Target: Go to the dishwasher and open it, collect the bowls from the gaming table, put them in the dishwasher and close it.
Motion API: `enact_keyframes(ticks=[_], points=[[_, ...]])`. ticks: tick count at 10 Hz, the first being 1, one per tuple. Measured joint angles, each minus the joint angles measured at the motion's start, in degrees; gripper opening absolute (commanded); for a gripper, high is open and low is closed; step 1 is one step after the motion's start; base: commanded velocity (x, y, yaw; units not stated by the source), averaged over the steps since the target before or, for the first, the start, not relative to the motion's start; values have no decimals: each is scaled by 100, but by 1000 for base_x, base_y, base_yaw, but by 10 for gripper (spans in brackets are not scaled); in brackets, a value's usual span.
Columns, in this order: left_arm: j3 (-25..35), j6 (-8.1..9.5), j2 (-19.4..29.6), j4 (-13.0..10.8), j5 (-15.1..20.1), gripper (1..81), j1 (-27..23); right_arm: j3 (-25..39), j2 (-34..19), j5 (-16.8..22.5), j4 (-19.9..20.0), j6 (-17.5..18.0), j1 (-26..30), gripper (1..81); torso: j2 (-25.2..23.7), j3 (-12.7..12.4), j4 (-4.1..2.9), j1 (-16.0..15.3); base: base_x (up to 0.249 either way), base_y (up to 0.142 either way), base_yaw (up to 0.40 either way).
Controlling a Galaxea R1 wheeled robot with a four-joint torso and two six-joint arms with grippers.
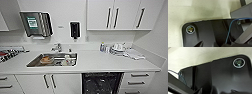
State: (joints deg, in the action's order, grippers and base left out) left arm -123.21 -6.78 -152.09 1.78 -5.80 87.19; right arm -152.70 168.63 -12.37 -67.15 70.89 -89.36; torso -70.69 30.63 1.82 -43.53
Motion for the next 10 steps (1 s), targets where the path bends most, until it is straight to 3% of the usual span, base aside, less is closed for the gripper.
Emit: enact_keyframes(ticks=[5, 10], points=[[-1056, 13, -623, 0, 107, 811, -76, -384, 466, 579, -5, 2, 13, 811, 1012, 0, 0, 654, 0, 0, 0], [-1163, 13, -645, 74, 169, 811, -80, -395, 480, 573, 39, 2, -11, 811, 2004, 5, 0, 1294, 0, 0, 0]])
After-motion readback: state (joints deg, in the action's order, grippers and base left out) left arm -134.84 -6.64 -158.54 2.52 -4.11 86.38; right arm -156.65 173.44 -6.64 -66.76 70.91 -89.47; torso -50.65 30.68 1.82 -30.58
